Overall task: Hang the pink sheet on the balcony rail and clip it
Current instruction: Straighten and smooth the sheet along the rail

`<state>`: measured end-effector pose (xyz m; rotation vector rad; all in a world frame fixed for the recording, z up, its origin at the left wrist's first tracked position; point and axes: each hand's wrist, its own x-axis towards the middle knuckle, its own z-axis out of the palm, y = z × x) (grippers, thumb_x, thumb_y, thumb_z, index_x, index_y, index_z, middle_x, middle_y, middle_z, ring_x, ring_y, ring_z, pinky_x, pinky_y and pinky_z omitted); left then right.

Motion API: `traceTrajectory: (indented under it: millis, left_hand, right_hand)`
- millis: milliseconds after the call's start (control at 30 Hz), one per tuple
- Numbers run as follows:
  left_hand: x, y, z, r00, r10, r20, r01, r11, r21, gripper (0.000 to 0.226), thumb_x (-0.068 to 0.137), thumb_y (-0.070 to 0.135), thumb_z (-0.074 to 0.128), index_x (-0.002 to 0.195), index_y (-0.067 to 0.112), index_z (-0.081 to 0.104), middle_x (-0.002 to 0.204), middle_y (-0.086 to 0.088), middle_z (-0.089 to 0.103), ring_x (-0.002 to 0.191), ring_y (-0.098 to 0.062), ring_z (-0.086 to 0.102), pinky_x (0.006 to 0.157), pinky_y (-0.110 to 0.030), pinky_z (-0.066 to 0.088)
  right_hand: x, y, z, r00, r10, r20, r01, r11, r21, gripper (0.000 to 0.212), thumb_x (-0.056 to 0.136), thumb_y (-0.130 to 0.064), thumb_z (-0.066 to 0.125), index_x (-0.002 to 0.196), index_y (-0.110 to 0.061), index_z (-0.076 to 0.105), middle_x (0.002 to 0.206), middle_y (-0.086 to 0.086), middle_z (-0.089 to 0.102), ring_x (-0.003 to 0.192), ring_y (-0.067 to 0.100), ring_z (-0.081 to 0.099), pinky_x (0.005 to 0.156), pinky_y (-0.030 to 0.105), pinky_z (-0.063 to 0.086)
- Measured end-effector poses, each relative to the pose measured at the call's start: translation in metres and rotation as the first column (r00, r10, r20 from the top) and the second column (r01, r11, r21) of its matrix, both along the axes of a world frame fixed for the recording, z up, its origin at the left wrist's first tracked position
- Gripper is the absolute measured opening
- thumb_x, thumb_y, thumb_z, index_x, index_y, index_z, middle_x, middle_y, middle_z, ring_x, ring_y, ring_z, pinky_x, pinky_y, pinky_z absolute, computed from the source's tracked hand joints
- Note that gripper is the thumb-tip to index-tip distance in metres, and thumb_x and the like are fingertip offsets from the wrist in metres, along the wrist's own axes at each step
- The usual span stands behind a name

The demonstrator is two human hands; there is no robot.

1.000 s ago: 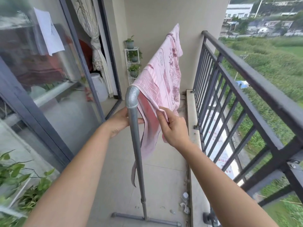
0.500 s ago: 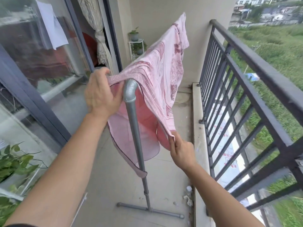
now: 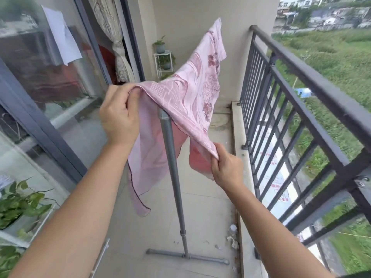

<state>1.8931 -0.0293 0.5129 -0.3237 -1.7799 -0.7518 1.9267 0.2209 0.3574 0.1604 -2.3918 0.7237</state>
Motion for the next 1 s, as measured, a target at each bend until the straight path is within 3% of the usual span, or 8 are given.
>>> traceTrajectory:
  millis: [167, 333, 400, 467, 633, 767, 867, 1000]
  left_hand:
    - [-0.007, -0.017, -0.045, 0.947, 0.054, 0.316, 0.051, 0.948, -0.313, 0.017, 0.095, 0.020, 0.055, 0.107, 0.016, 0.067, 0.092, -0.009, 0.065, 0.079, -0.035, 0.063, 0.061, -0.041, 0.050]
    - [-0.014, -0.041, 0.015, 0.958, -0.041, 0.285, 0.029, 0.998, 0.047, 0.033, 0.083, 0.006, 0.045, 0.105, 0.020, 0.065, 0.099, -0.001, 0.071, 0.090, -0.026, 0.064, 0.071, -0.032, 0.042]
    - [-0.023, -0.042, 0.036, 0.966, -0.098, 0.238, 0.109, 0.993, -0.033, 0.032, 0.081, 0.004, 0.044, 0.103, 0.016, 0.064, 0.101, -0.003, 0.069, 0.092, -0.025, 0.062, 0.074, -0.033, 0.043]
    - [-0.028, -0.041, 0.033, 0.954, -0.127, 0.270, 0.179, 0.968, -0.174, 0.027, 0.081, 0.008, 0.048, 0.103, 0.015, 0.062, 0.102, -0.005, 0.065, 0.094, -0.029, 0.061, 0.072, -0.037, 0.044]
    - [-0.033, -0.038, -0.038, 0.873, -0.134, 0.469, 0.349, 0.842, -0.410, 0.017, 0.089, 0.024, 0.056, 0.103, 0.016, 0.058, 0.102, -0.007, 0.062, 0.090, -0.034, 0.062, 0.059, -0.033, 0.031]
    - [-0.045, -0.036, -0.056, 0.825, -0.232, 0.515, 0.417, 0.865, -0.279, 0.014, 0.088, 0.019, 0.057, 0.098, 0.010, 0.057, 0.091, -0.012, 0.065, 0.081, -0.037, 0.061, 0.061, -0.032, 0.029]
    - [-0.057, -0.028, -0.065, 0.770, -0.324, 0.550, 0.504, 0.837, -0.213, 0.013, 0.081, 0.012, 0.060, 0.093, 0.010, 0.055, 0.085, -0.014, 0.065, 0.074, -0.040, 0.059, 0.060, -0.036, 0.036]
    - [-0.070, -0.025, -0.099, 0.651, -0.264, 0.712, 0.580, 0.778, -0.242, 0.034, 0.084, 0.015, 0.059, 0.117, 0.010, 0.050, 0.108, -0.011, 0.062, 0.089, -0.039, 0.062, 0.069, -0.042, 0.049]
  right_hand:
    - [0.017, -0.012, -0.020, 0.940, -0.205, 0.272, 0.157, 0.970, 0.188, 0.027, 0.101, -0.036, 0.033, 0.101, -0.016, 0.051, 0.086, 0.013, 0.068, 0.077, 0.041, 0.064, 0.058, 0.037, 0.038]
    - [0.009, -0.034, 0.041, 0.864, -0.454, 0.218, 0.496, 0.841, -0.216, 0.031, 0.097, -0.028, 0.035, 0.100, -0.009, 0.060, 0.095, 0.016, 0.068, 0.087, 0.038, 0.063, 0.069, 0.039, 0.047]
    - [0.005, -0.029, 0.056, 0.806, -0.549, 0.222, 0.592, 0.759, -0.272, 0.027, 0.098, -0.026, 0.034, 0.098, -0.012, 0.057, 0.096, 0.013, 0.068, 0.086, 0.035, 0.062, 0.068, 0.037, 0.044]
    - [0.015, -0.027, 0.050, 0.742, -0.598, 0.301, 0.655, 0.743, -0.139, 0.025, 0.098, -0.026, 0.033, 0.096, -0.014, 0.054, 0.097, 0.014, 0.068, 0.088, 0.036, 0.063, 0.070, 0.039, 0.048]
    - [0.033, -0.070, -0.013, 0.662, -0.578, 0.477, 0.532, 0.811, 0.244, 0.022, 0.094, -0.016, 0.037, 0.108, -0.014, 0.053, 0.098, 0.017, 0.069, 0.089, 0.037, 0.066, 0.067, 0.037, 0.044]
    - [0.008, -0.102, -0.046, 0.589, -0.538, 0.604, 0.514, 0.825, 0.234, 0.037, 0.094, -0.017, 0.037, 0.129, -0.022, 0.050, 0.109, 0.016, 0.070, 0.100, 0.036, 0.067, 0.075, 0.037, 0.048]
    - [-0.004, -0.104, -0.076, 0.608, -0.479, 0.633, 0.530, 0.839, 0.127, 0.032, 0.102, -0.022, 0.032, 0.122, -0.018, 0.056, 0.115, 0.016, 0.068, 0.105, 0.036, 0.064, 0.079, 0.038, 0.048]
    - [-0.006, -0.113, -0.107, 0.614, -0.539, 0.577, 0.613, 0.786, 0.081, 0.029, 0.103, -0.027, 0.033, 0.122, -0.018, 0.053, 0.106, 0.015, 0.065, 0.097, 0.034, 0.064, 0.069, 0.031, 0.035]
